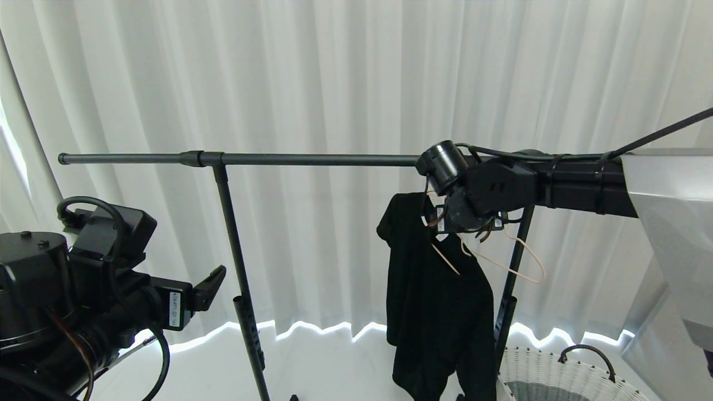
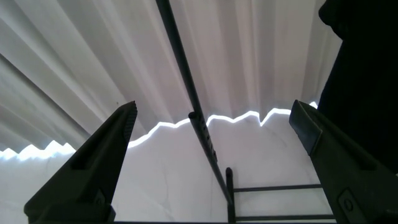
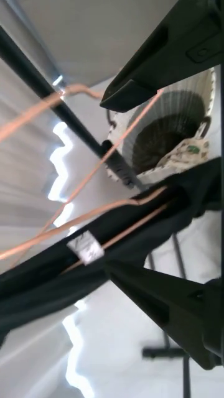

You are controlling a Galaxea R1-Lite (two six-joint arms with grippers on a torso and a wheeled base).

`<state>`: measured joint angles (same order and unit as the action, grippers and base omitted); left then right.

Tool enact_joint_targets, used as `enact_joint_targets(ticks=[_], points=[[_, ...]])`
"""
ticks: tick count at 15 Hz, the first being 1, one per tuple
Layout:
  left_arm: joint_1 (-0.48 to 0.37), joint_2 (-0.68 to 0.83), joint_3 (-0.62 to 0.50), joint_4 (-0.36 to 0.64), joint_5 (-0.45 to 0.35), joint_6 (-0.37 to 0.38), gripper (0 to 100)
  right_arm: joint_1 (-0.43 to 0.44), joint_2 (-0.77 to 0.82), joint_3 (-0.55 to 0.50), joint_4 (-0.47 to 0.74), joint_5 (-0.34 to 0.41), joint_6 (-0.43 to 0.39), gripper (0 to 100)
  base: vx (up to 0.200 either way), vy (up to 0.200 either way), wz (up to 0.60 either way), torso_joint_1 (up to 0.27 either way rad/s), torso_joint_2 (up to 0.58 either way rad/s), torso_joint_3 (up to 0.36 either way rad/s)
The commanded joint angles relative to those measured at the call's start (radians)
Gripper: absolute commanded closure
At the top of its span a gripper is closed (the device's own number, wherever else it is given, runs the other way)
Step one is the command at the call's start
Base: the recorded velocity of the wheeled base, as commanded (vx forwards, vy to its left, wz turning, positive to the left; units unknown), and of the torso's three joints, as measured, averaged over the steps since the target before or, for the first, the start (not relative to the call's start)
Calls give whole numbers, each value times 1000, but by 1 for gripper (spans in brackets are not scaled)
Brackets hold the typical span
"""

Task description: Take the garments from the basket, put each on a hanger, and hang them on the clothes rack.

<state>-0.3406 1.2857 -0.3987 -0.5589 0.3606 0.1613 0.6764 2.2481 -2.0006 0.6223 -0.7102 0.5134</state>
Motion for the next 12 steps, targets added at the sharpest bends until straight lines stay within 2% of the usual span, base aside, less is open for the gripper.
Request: enact_joint_targets(ticks=[1, 4, 7, 10, 11, 12], points=[[0, 1, 3, -1, 0, -2, 0, 29, -101, 1, -9, 8, 0, 0, 0, 0, 0, 0, 0, 0], [0, 3, 3, -1, 0, 0, 0, 45, -182, 1, -10, 28, -32, 0, 0, 0, 0, 0, 0, 0], [0, 3, 3, -1, 0, -2, 0, 26, -317, 1, -61, 129, -147, 0, 0, 0, 0, 0, 0, 0], [3, 1, 28, -1, 0, 0, 0, -18, -447, 257, -234, 187, -256, 0, 0, 0, 0, 0, 0, 0], [3, -2, 35, -1, 0, 0, 0, -35, -507, 379, -317, 235, -308, 0, 0, 0, 0, 0, 0, 0], [3, -3, 38, -1, 1, 0, 0, -75, -610, 569, -451, 311, -418, 0, 0, 0, 0, 0, 0, 0]])
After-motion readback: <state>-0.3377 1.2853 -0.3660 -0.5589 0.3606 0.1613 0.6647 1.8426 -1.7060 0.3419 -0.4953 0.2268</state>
